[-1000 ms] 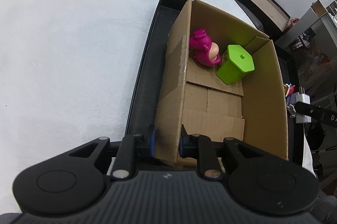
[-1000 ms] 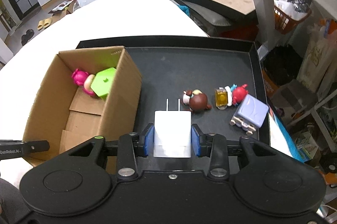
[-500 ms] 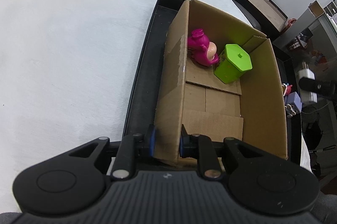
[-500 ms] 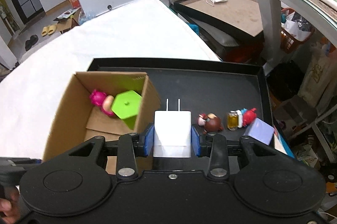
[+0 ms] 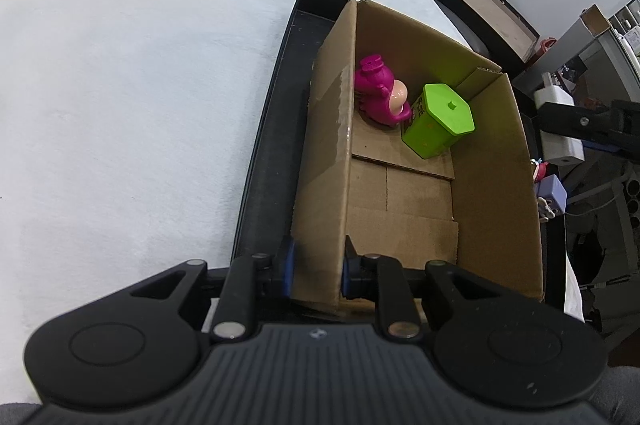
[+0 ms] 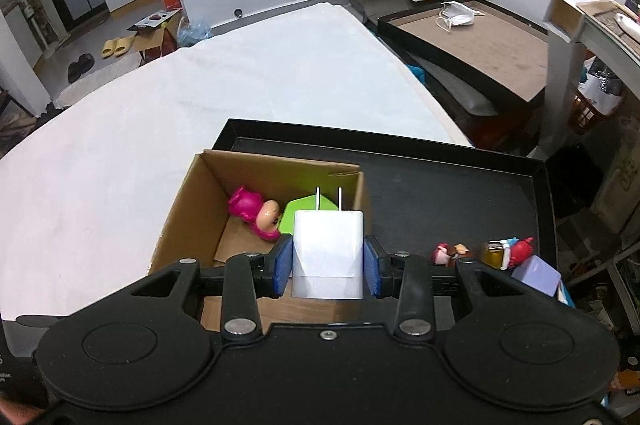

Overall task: Organize rigid objects
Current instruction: 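Carry the white charger over the box and open the right gripper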

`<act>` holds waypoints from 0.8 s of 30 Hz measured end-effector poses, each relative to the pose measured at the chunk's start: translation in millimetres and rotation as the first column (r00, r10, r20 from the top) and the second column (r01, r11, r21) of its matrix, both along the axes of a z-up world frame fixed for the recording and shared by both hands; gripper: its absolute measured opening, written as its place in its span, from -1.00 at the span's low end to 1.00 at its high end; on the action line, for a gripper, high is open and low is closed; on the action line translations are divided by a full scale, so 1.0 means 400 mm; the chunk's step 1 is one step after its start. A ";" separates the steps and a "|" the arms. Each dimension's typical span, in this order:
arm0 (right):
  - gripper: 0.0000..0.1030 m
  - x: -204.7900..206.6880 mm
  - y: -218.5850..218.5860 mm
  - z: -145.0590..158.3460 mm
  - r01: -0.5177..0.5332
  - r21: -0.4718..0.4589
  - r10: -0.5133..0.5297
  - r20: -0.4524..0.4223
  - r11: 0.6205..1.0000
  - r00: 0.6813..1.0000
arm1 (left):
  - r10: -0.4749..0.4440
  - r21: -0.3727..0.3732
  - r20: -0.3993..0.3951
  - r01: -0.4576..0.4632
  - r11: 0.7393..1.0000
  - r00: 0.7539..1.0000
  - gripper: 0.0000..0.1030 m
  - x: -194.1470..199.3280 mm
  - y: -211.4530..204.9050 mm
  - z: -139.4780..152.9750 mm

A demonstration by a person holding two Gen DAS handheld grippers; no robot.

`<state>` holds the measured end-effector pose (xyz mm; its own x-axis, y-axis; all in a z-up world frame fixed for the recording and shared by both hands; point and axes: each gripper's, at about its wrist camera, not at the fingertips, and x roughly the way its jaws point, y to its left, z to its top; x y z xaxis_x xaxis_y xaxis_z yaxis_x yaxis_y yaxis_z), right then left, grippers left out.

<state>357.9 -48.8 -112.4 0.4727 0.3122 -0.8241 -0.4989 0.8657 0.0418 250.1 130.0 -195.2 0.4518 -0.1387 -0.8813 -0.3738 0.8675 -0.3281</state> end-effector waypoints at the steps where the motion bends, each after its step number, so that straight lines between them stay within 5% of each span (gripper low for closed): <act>1: -0.29 -0.002 0.008 -0.002 -0.004 -0.001 0.004 -0.001 1.000 1.000 | -0.002 0.001 0.000 0.002 1.000 1.000 -0.60 0.001 0.000 0.000; 19: -0.29 -0.043 0.112 -0.069 -0.068 -0.032 0.066 -0.058 0.997 0.996 | -0.001 -0.016 0.001 0.001 1.000 1.000 -0.60 0.002 0.007 -0.002; 24: -0.21 -0.047 0.128 -0.057 -0.095 0.034 0.097 -0.068 0.995 0.993 | 0.004 -0.021 -0.001 -0.004 1.000 1.000 -0.60 0.002 0.008 -0.003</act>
